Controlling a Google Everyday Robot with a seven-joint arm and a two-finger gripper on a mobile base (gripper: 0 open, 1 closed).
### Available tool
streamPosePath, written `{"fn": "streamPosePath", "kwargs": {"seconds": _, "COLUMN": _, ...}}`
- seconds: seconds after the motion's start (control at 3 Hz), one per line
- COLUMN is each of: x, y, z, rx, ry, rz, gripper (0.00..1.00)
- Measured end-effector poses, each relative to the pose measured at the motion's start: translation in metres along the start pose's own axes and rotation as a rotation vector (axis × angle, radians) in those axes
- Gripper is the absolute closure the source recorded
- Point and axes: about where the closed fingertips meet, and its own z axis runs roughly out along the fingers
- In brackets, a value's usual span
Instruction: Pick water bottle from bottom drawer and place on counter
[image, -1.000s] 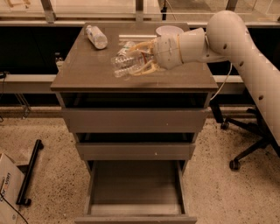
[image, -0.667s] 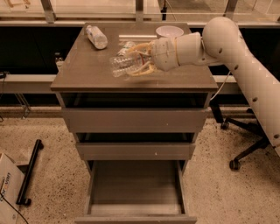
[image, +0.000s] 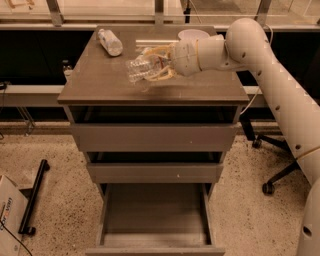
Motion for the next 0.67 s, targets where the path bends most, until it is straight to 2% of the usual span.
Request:
{"fn": "streamPosePath", "kwargs": {"seconds": 0.33, "x": 0.023, "y": -0.006, "z": 0.003, "rx": -0.035, "ry": 0.037, "rz": 0.014, "gripper": 0.59}}
{"fn": "streamPosePath", "kwargs": {"seconds": 0.67, "x": 0.053, "y": 0.0, "z": 0.009, "rx": -0.097, "ry": 0.079, "rz": 0.059, "gripper": 0.35}}
